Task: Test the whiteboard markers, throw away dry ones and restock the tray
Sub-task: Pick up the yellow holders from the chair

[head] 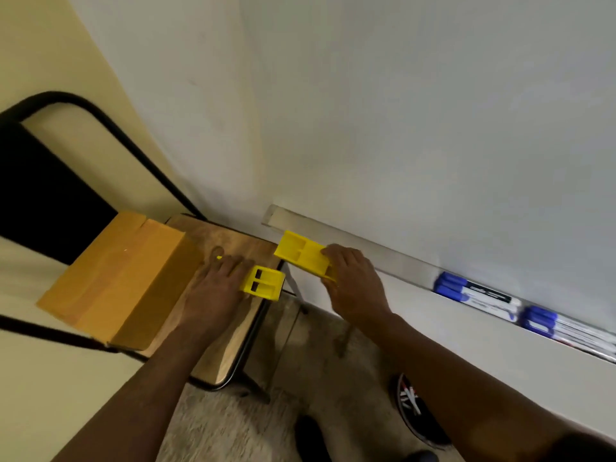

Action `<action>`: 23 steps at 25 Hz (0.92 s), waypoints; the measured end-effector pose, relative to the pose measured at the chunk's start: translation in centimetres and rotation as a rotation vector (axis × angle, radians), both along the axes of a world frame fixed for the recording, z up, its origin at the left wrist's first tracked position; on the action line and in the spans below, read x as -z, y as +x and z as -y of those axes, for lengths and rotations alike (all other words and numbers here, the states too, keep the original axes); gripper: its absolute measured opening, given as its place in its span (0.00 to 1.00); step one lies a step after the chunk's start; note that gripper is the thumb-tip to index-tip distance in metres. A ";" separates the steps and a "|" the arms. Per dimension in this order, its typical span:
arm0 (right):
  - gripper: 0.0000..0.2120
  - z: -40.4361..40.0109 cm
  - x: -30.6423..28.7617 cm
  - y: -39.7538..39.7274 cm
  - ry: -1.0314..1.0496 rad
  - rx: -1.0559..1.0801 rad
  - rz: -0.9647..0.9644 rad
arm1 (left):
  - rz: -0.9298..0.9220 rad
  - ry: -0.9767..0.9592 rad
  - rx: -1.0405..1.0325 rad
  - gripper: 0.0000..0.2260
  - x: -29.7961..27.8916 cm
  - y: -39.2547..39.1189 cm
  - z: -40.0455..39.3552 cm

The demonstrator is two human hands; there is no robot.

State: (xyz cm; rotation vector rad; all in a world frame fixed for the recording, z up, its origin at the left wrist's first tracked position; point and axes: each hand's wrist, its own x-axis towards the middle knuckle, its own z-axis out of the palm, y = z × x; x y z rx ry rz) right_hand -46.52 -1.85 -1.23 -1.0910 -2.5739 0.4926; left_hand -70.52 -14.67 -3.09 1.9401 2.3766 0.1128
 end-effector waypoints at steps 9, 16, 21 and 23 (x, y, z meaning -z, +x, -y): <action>0.25 -3.5 -0.8 8.9 0.093 0.184 0.143 | -0.040 0.142 0.213 0.29 -3.5 3.6 -11.7; 0.21 -4.5 0.2 10.3 0.065 0.185 0.202 | -0.168 0.013 0.260 0.28 -2.7 5.4 -14.7; 0.20 -5.1 0.5 10.0 0.082 0.161 0.245 | -0.176 -0.022 0.267 0.26 -1.9 6.3 -15.1; 0.20 -5.0 0.7 10.0 0.105 0.165 0.267 | -0.146 -0.037 0.256 0.26 -1.8 6.5 -15.2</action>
